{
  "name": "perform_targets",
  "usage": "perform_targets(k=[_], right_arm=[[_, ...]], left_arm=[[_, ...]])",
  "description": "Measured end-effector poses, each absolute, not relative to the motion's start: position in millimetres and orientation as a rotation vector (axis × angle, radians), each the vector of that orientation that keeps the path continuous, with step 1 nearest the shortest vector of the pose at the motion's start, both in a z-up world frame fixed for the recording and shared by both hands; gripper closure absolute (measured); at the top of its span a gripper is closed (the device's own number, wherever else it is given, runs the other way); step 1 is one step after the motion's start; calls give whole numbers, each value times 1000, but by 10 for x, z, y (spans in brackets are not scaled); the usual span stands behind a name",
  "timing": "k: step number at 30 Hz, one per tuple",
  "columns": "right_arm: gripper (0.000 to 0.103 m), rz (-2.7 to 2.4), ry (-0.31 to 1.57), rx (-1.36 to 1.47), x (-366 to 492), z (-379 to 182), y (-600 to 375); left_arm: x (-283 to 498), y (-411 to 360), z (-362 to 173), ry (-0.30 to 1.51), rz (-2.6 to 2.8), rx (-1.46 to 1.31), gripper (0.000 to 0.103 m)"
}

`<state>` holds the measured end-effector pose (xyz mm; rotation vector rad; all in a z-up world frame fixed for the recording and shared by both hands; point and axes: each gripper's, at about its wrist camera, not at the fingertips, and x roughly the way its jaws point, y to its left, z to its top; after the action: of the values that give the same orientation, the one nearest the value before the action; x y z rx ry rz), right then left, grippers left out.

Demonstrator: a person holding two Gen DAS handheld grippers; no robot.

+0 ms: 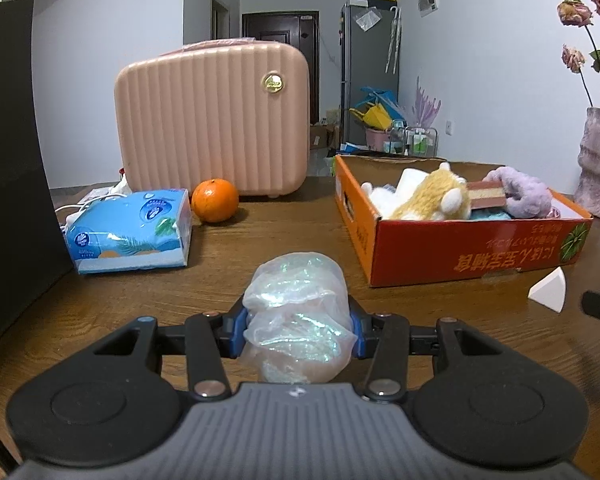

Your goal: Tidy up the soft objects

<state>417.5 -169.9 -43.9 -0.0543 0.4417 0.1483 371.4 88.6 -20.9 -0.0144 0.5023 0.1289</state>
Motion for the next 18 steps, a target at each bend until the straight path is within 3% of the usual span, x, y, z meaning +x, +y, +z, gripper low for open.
perform_targets(k=[10,18], right_arm=[[2,135,495,-104,4530,-516,-1554],[19,129,558,-141,4792,-589,-1490]], left_arm=[[3671,774,-160,477,125,-25,56],[3687,777,-162,474,144,-30,56]])
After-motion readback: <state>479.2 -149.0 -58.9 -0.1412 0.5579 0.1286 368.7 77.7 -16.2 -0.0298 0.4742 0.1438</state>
